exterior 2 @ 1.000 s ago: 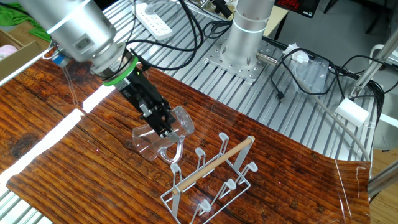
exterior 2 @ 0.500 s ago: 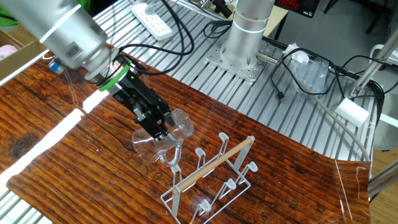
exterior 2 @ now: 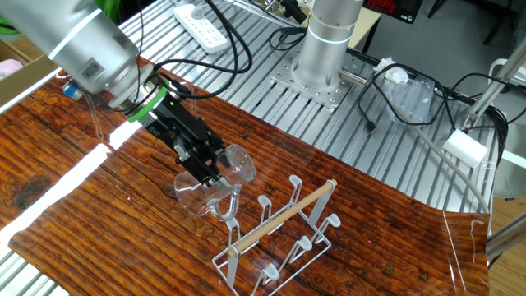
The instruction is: Put the cup on the cup rack
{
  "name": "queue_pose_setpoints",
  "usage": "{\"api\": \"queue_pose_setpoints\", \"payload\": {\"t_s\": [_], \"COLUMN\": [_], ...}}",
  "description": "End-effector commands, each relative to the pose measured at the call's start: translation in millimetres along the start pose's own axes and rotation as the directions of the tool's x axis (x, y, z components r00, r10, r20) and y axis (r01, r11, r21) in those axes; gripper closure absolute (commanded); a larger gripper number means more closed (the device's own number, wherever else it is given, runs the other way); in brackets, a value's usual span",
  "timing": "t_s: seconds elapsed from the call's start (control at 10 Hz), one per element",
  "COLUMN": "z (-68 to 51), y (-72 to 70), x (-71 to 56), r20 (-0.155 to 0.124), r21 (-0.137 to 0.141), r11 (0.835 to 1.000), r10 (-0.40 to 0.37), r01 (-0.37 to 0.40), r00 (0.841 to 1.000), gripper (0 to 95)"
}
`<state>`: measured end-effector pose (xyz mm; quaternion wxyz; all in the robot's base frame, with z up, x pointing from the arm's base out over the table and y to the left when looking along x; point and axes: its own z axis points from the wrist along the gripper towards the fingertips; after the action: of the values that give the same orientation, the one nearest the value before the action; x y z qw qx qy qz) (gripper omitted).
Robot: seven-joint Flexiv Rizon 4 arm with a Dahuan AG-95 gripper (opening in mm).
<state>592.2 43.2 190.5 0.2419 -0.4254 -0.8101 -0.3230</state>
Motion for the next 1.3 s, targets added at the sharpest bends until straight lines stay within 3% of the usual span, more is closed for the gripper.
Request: {"api": "queue_pose_setpoints", "payload": {"t_s": [0.1,0.5,0.8,1.3], "z": [-0.6,-0.6,-0.6,-0.6], "y": [-0.2,-0.2,-0.2,-0.2], "x": [-0.1,-0.1,-0.1,-0.1], "r20": [-0.005,-0.019,-0.031,-0.024], "r21": [-0.007,-0.037,-0.087,-0.136], "r11": [1.000,0.996,0.989,0.979], "r10": [0.026,0.077,0.115,0.150], "r01": [-0.027,-0.078,-0.117,-0.152], "r00": [1.000,0.997,0.993,0.988], "gripper": [95.0,95.0,95.0,95.0]}}
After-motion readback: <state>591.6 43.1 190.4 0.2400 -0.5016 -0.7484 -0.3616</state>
